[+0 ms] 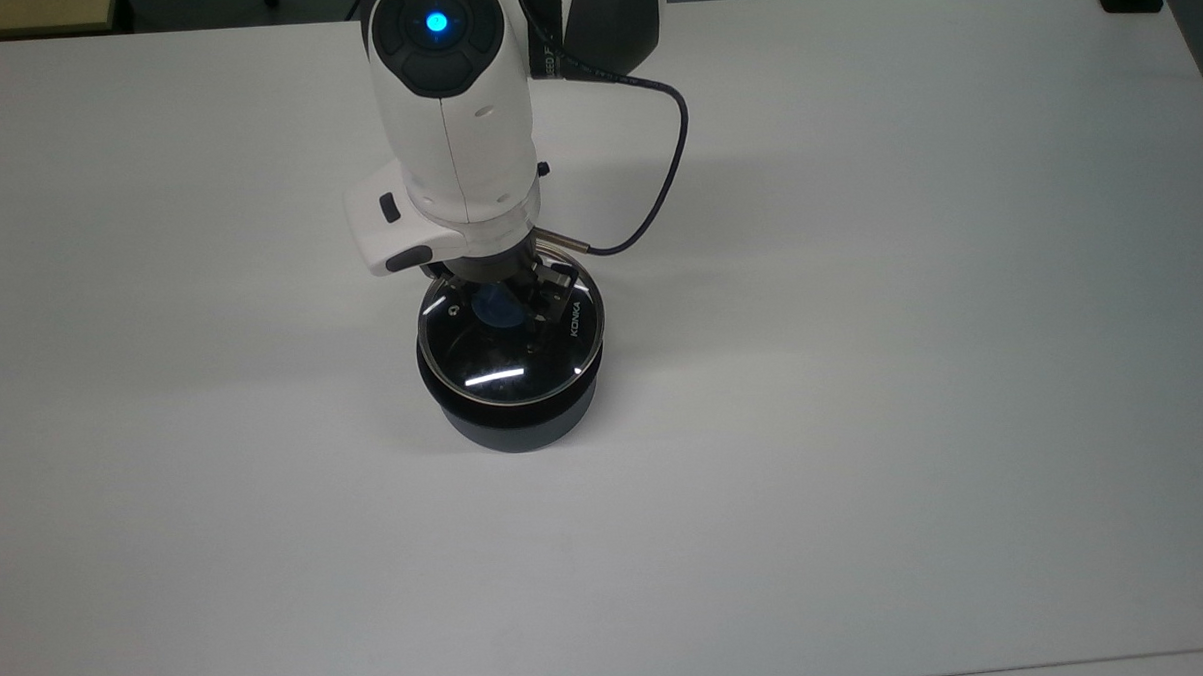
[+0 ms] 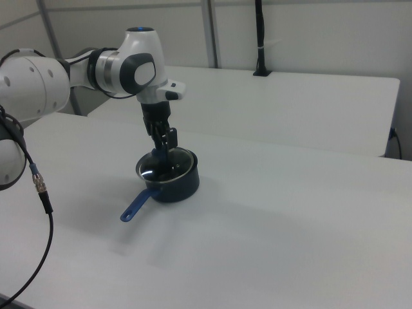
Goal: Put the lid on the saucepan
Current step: 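Lower the glass lid onto the rim of the dark blue saucepan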
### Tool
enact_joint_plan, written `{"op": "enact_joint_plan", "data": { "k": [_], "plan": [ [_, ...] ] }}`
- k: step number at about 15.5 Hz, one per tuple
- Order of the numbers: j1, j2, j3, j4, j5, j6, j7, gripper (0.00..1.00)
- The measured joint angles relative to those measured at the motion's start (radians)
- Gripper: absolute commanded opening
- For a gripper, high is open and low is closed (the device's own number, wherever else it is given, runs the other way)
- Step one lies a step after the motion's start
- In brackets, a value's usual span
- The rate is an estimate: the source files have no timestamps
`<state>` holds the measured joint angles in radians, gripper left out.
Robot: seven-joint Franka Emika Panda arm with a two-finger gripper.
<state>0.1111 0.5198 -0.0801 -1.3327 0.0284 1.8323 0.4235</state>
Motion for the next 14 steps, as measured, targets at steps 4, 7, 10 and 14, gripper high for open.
{"op": "enact_joint_plan", "data": {
  "k": [4,7,10,14],
  "plan": [
    [0.000,0.013,-0.001,0.017,0.000,0.013,0.022,0.43],
    [0.000,0.019,-0.001,0.019,0.000,0.033,0.027,0.43],
    [0.000,0.028,-0.001,0.020,0.000,0.048,0.035,0.57],
    [0.000,0.030,-0.001,0.021,0.000,0.049,0.036,1.00]
  ]
}}
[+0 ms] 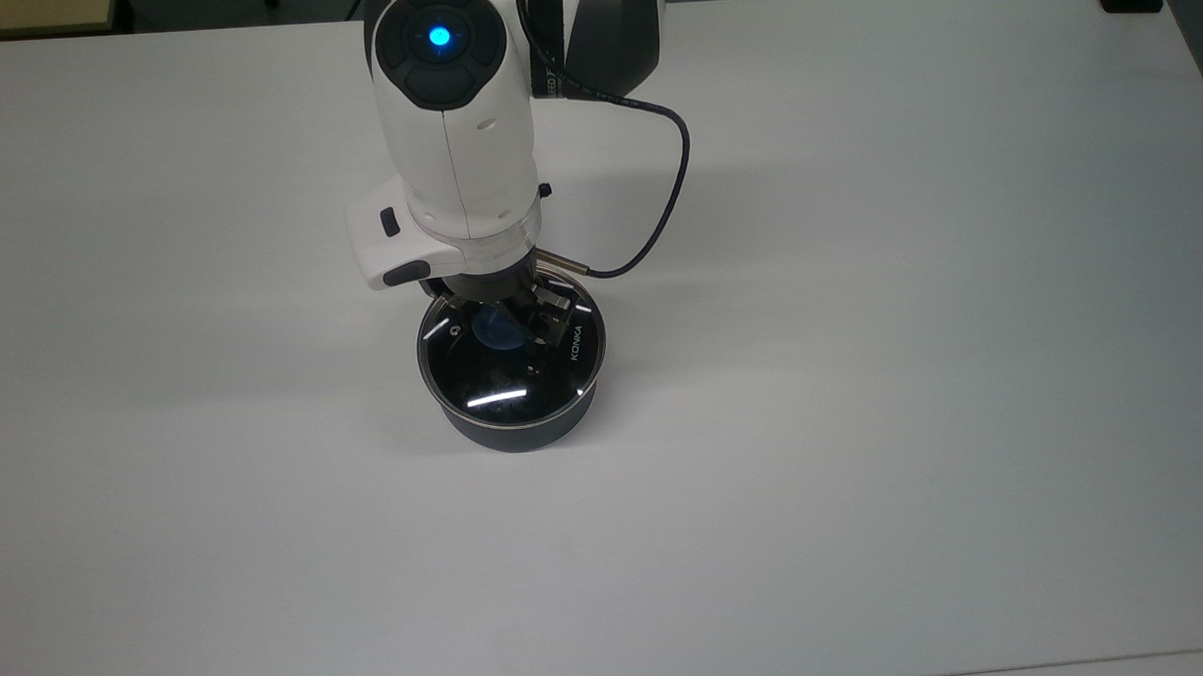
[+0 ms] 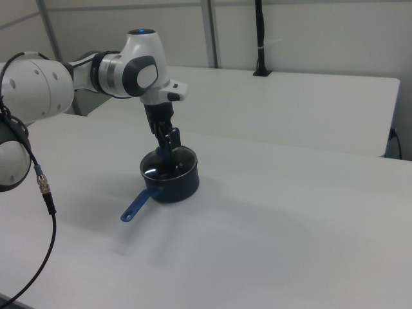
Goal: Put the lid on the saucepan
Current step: 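Lower the glass lid onto the rim of the dark blue saucepan, then open the gripper and raise it away from the lid knob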
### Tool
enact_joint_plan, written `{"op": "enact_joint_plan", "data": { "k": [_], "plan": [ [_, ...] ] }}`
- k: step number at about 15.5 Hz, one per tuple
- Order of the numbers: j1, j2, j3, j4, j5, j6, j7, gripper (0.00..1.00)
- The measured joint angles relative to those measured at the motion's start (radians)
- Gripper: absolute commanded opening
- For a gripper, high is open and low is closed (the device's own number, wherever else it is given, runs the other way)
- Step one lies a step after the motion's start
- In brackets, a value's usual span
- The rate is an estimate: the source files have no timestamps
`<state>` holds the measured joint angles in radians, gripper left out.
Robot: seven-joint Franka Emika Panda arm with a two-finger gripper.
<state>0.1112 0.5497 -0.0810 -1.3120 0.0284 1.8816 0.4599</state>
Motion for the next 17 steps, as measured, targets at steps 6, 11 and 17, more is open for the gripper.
{"op": "enact_joint_plan", "data": {
  "k": [6,11,17],
  "plan": [
    [-0.002,0.000,-0.003,0.005,0.000,-0.001,0.000,1.00],
    [-0.002,-0.078,0.000,0.012,-0.006,-0.067,-0.047,1.00],
    [-0.091,-0.362,0.090,-0.201,-0.011,-0.180,-0.178,1.00]
  ]
}}
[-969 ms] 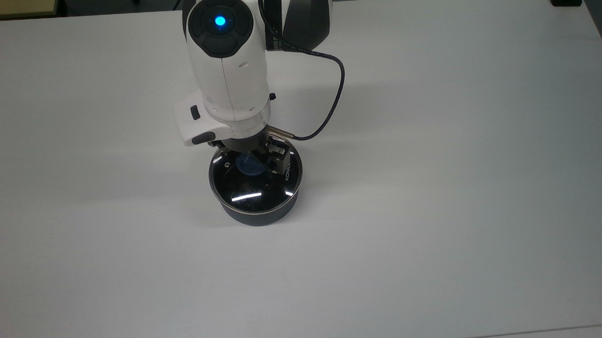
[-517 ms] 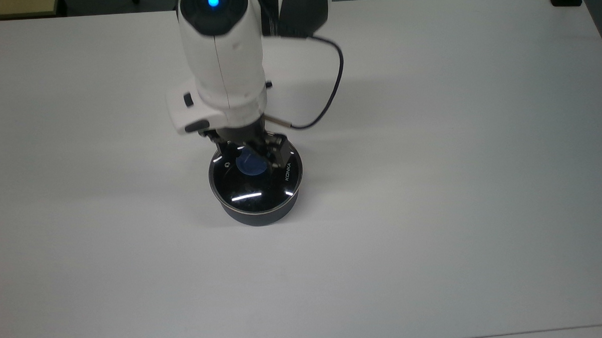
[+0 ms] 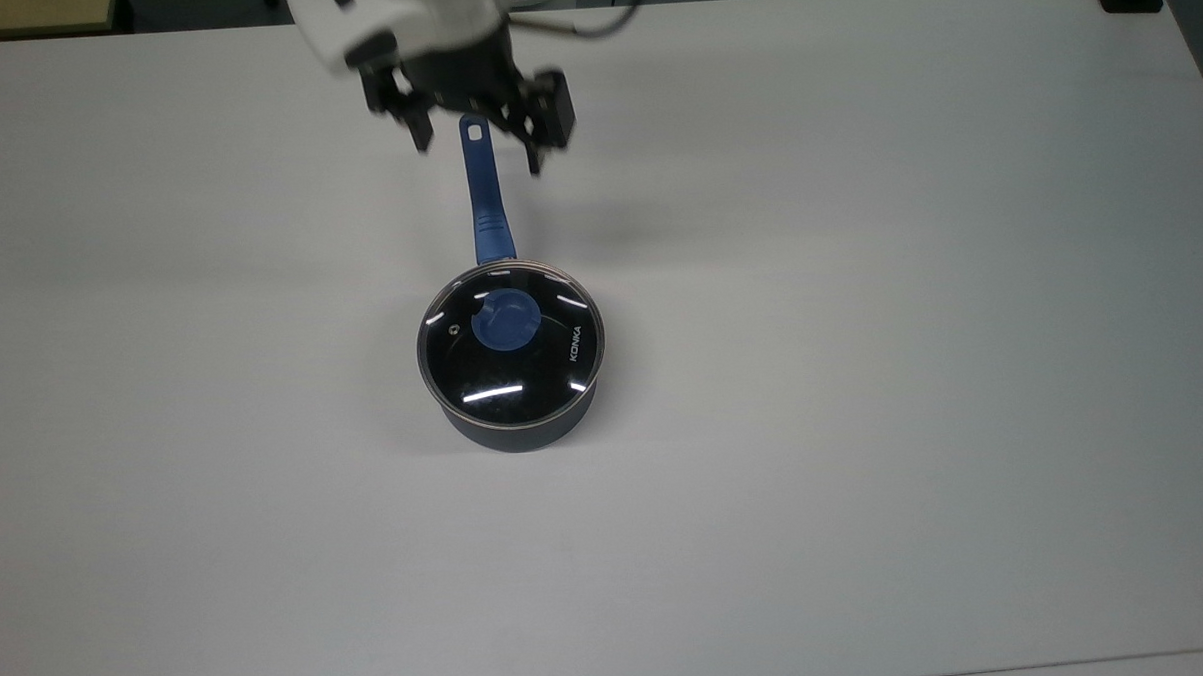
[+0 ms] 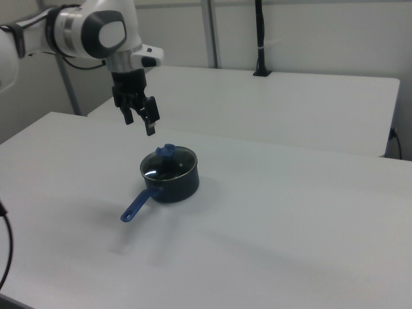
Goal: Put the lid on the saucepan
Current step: 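Open the gripper and raise it away from the lid knob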
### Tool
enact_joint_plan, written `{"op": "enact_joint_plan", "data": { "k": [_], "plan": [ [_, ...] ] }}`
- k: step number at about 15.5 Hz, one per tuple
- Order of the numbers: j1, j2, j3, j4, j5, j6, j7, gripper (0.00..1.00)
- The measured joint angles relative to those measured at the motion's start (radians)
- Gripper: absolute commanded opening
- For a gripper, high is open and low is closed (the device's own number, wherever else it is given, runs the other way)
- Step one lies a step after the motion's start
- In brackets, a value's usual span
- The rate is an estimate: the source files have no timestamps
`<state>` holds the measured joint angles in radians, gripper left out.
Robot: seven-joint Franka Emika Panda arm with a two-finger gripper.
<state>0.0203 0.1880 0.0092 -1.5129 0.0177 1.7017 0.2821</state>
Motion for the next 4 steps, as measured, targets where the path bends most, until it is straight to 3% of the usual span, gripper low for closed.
{"op": "enact_joint_plan", "data": {
  "k": [4],
  "plan": [
    [-0.056,-0.108,0.028,-0.096,-0.001,-0.010,-0.017,1.00]
  ]
}}
